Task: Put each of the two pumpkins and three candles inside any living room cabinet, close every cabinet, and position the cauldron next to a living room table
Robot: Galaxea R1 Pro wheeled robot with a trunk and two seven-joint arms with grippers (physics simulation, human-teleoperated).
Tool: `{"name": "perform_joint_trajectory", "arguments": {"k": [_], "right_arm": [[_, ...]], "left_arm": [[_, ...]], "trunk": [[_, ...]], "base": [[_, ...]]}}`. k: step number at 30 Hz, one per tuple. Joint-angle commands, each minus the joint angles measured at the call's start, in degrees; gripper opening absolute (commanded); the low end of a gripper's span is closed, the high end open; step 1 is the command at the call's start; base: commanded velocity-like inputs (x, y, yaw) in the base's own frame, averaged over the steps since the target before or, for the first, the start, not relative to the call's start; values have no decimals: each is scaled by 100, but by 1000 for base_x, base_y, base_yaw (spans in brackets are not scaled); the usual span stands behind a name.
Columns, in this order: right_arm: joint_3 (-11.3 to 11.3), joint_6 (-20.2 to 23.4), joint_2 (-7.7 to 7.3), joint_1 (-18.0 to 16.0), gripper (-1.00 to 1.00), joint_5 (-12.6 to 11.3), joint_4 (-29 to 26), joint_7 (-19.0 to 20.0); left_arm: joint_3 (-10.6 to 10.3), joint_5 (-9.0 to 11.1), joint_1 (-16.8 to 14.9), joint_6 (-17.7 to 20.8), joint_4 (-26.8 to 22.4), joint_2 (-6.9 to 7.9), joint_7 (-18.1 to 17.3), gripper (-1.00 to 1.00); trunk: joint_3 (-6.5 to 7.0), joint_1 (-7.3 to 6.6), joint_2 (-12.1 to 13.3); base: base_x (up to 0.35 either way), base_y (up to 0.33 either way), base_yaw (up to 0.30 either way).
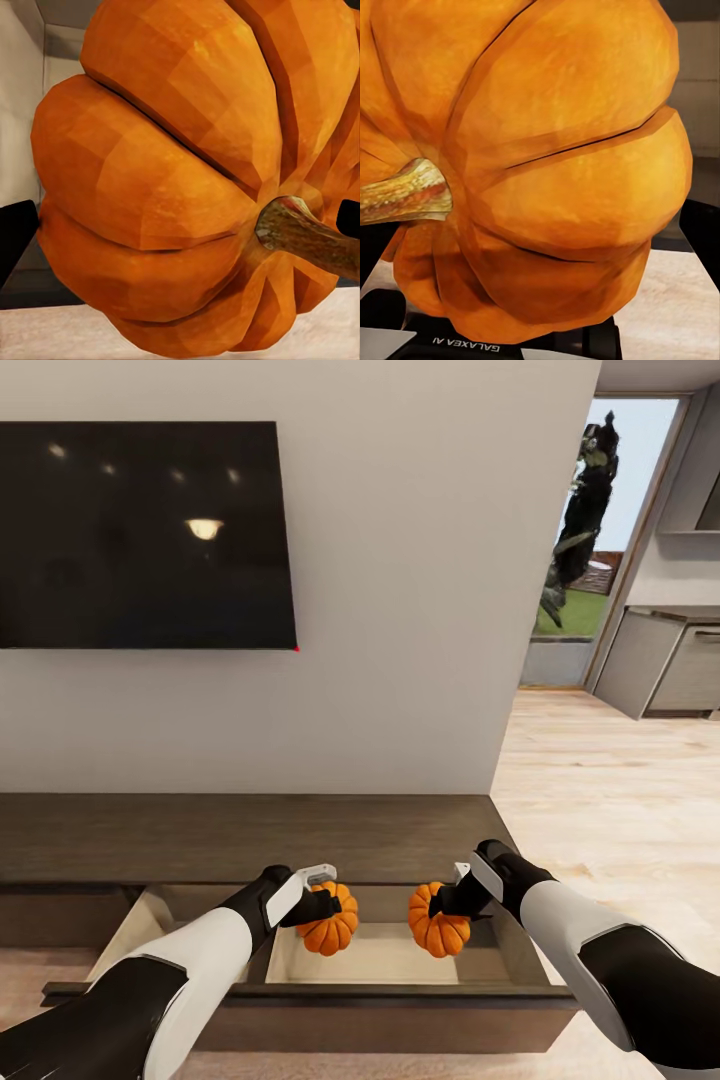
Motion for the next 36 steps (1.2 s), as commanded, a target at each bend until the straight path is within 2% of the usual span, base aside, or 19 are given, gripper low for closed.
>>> {"name": "perform_joint_trajectory", "arguments": {"k": [1,8,15,23,36], "right_arm": [[46,24,-5,-3,-100,-2,-8,42],[46,21,-5,-3,-100,-3,-8,44],[46,27,-5,-3,-100,-9,-8,45],[46,28,-5,-3,-100,-10,-8,45],[46,34,-5,-3,-100,-9,-8,45]], "left_arm": [[-32,63,-2,25,-11,0,34,-100],[-41,63,-2,38,-11,0,17,-100],[-45,63,-2,64,-6,0,-188,-100],[-46,63,-2,79,-3,0,-206,-100],[-46,63,-2,80,-3,0,-207,-100]], "trunk": [[-5,-1,-3],[-5,-1,-3],[-5,-1,-3],[-5,-1,-3],[-5,-1,-3]], "base": [[4,0,0],[1,0,0],[0,-1,0],[36,-179,0],[5,-16,0]]}}
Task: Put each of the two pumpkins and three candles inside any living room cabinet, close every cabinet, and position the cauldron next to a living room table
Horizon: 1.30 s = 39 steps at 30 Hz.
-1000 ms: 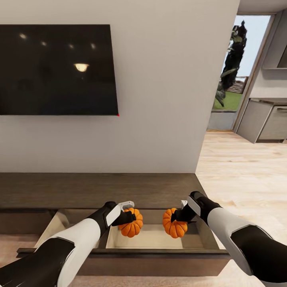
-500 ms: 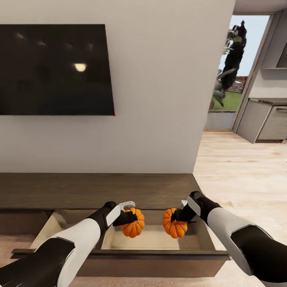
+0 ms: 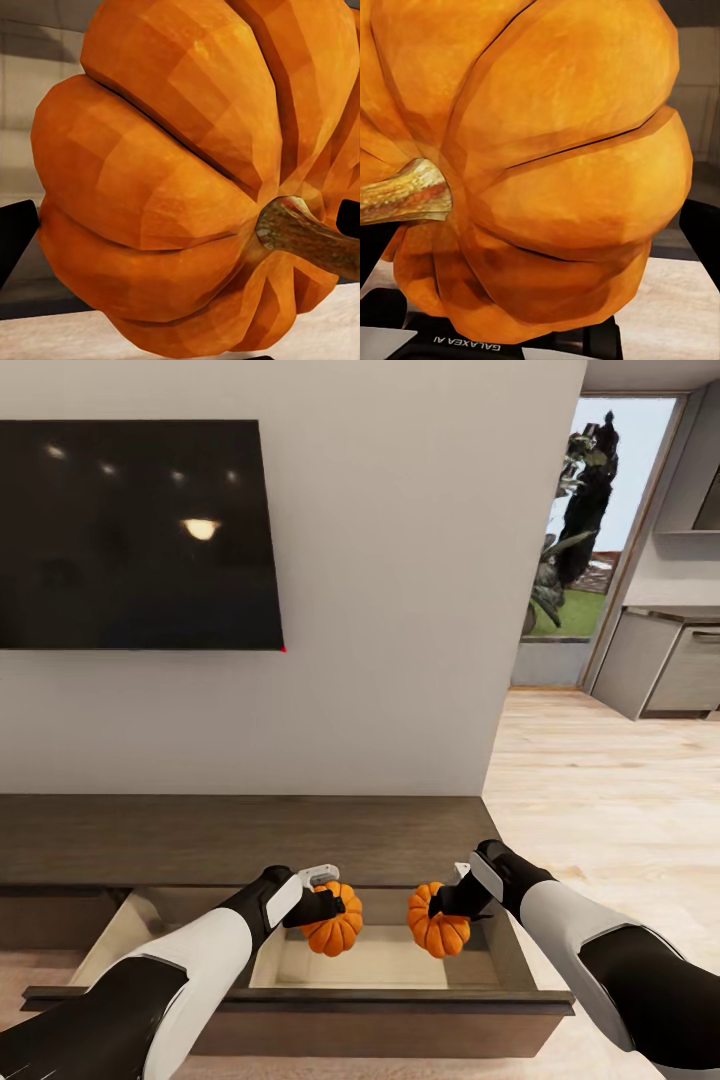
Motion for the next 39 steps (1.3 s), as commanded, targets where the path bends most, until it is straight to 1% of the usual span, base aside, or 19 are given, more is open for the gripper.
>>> {"name": "perform_joint_trajectory", "arguments": {"k": [1,8,22,31,37,39], "right_arm": [[45,22,-5,-3,-100,-4,-8,41],[45,24,-5,-3,-100,0,-8,41],[45,24,-5,-3,-100,-4,-8,41],[45,10,-5,-3,-100,-5,-8,41],[45,1,-2,-3,-100,-5,-1,41],[45,-49,22,-3,-100,-5,0,41]], "left_arm": [[-29,63,-2,24,-11,0,35,-100],[-29,63,-2,24,-11,0,30,-100],[-35,59,-2,24,25,0,33,-100],[-37,47,-2,-44,260,0,35,-100],[-38,45,-2,-62,286,0,35,-100],[-38,42,-2,-65,284,0,35,-100]], "trunk": [[-5,-1,-3],[-5,-1,-3],[-5,-1,-3],[-167,197,-364],[-275,329,-604],[-311,373,-684]], "base": [[0,0,0],[0,-126,0],[0,-6,0],[0,0,0],[0,0,0],[0,0,0]]}}
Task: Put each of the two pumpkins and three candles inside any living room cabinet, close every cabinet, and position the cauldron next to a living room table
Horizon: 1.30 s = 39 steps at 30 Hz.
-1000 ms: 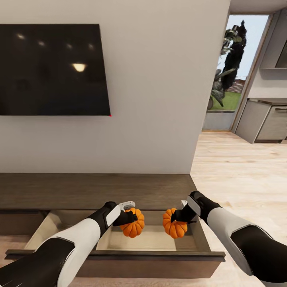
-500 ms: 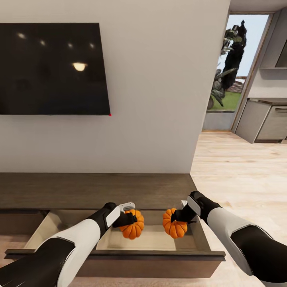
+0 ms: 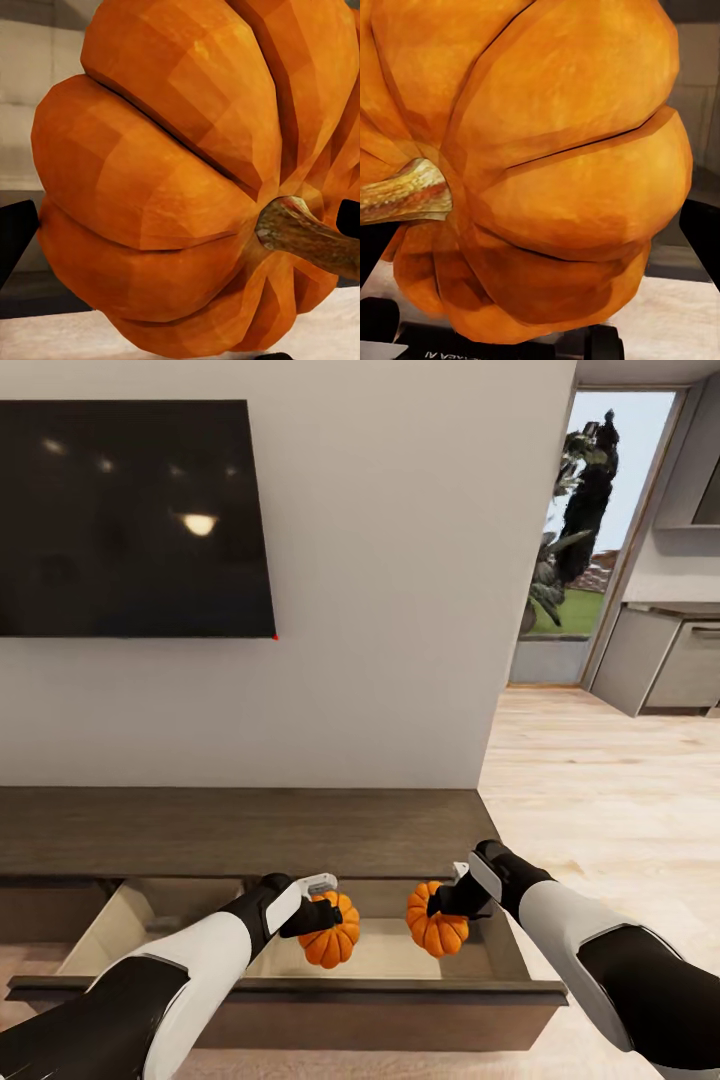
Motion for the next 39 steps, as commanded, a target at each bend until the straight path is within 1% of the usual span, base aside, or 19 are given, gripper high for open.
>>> {"name": "perform_joint_trajectory", "arguments": {"k": [1,3,4,6,12,20,39], "right_arm": [[40,-57,29,-4,-100,-4,-1,41],[40,-248,126,-4,-100,-4,83,41],[41,-360,199,-4,-100,-6,179,41],[41,-453,262,-4,-100,-10,261,41],[35,-516,291,-4,-100,-12,298,41],[26,-529,293,-4,-100,-20,302,41],[25,-528,293,-4,-100,-19,302,41]], "left_arm": [[-26,61,-2,11,-15,0,31,-100],[-26,64,-2,-125,-14,0,31,-100],[-26,65,-2,-273,-10,0,31,-100],[-26,66,-2,-422,26,0,31,-100],[-26,66,-2,-502,56,0,31,-100],[-26,66,-2,-501,86,0,21,-100],[-26,66,-2,-499,87,0,13,-100]], "trunk": [[-24,22,-44],[-59,66,-124],[-77,87,-165],[-78,87,-165],[-88,87,-165],[-123,87,-165],[-630,505,-927]], "base": [[0,0,0],[0,0,0],[0,0,0],[0,0,0],[0,0,0],[0,0,0],[0,0,0]]}}
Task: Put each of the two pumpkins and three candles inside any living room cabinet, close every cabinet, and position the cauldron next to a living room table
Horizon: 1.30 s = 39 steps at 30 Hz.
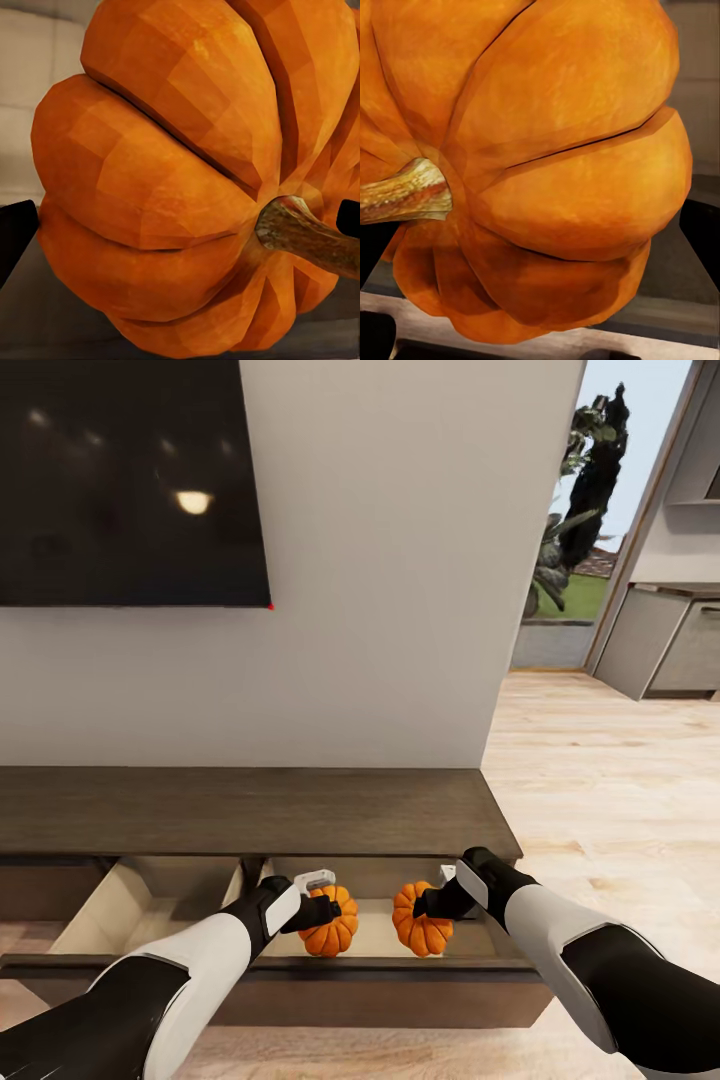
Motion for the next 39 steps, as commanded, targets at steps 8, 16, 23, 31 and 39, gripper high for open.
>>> {"name": "perform_joint_trajectory", "arguments": {"k": [8,16,23,31,39], "right_arm": [[55,19,-2,-4,-100,-8,-4,24],[55,23,-2,-4,-100,-7,-4,24],[55,31,-2,-4,-100,-8,-4,24],[62,32,-2,-4,-100,-5,-3,24],[63,32,-2,-4,-100,0,-1,24]], "left_arm": [[-52,63,0,23,-8,0,29,-100],[-52,63,0,23,-8,0,29,-100],[-52,63,0,26,-8,0,29,-100],[-54,63,0,29,-8,0,29,-100],[-61,63,0,57,-8,0,29,-100]], "trunk": [[-14,-1,-4],[-14,-1,-4],[-14,-1,-4],[-14,-1,-4],[-122,131,-245]], "base": [[6,0,0],[254,0,0],[47,0,0],[2,0,0],[0,0,0]]}}
